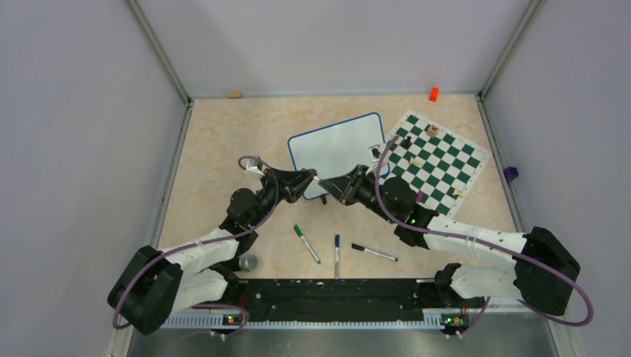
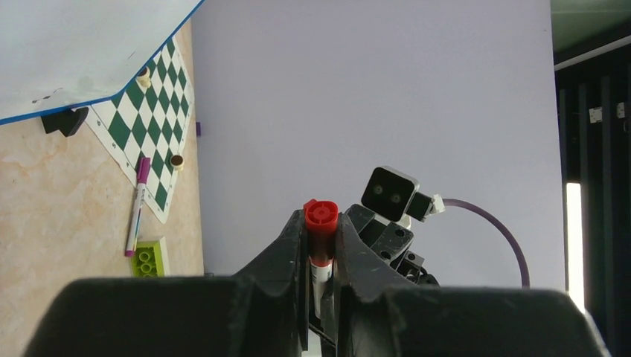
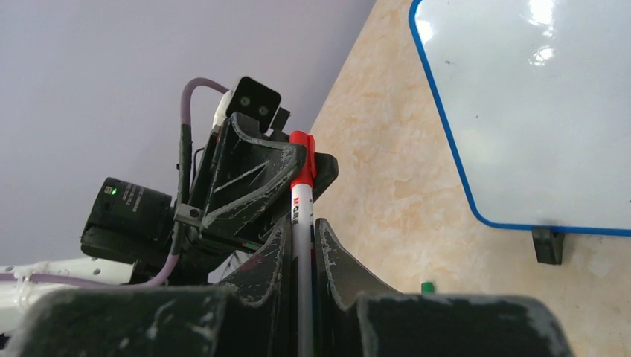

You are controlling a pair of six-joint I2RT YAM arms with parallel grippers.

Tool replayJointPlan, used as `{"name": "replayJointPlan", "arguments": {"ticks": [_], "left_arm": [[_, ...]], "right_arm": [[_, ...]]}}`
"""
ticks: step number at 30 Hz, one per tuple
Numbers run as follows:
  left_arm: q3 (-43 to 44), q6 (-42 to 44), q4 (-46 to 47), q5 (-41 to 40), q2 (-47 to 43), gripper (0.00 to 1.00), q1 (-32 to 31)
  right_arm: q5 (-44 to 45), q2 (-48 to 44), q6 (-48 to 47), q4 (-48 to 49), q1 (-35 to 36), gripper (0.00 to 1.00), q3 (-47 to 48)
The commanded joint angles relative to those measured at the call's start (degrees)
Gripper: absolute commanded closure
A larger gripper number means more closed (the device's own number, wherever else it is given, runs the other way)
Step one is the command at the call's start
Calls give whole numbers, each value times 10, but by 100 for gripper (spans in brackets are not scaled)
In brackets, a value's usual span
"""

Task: Write a sentence on the whiteboard
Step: Open the pen cap of the whiteboard marker, then place the pen cap at the center of the board.

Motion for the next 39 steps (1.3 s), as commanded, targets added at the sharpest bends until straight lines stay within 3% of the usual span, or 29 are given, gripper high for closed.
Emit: {"name": "replayJointPlan", "arguments": {"ticks": [1,5,12,16,19,26,31,35,39], "left_arm": [[-37,3,32,-52,-23,100,-4],[-83,-1,18,-87,-68,100,28],[-98,64,-155,-59,-177,100,152],[-59,171,-316,-63,-199,100,183],[-11,241,-463,-87,-168,100,188],[59,297,-598,-115,-34,100,205],[182,351,-750,-122,94,100,208],[243,405,-803,-79,171,100,210],[242,416,-794,-68,192,100,210]], "right_arm": [[-4,-58,11,-1,6,100,-24],[-8,-127,8,-78,6,100,-68],[-12,-262,-7,-199,5,100,-132],[72,-325,-31,-319,5,100,-118],[108,-346,-70,-369,6,100,-105],[118,-290,-133,-415,4,100,-66],[65,-227,-154,-429,5,100,-26],[79,-183,-114,-503,5,100,27],[63,-155,-51,-556,4,100,64]]}}
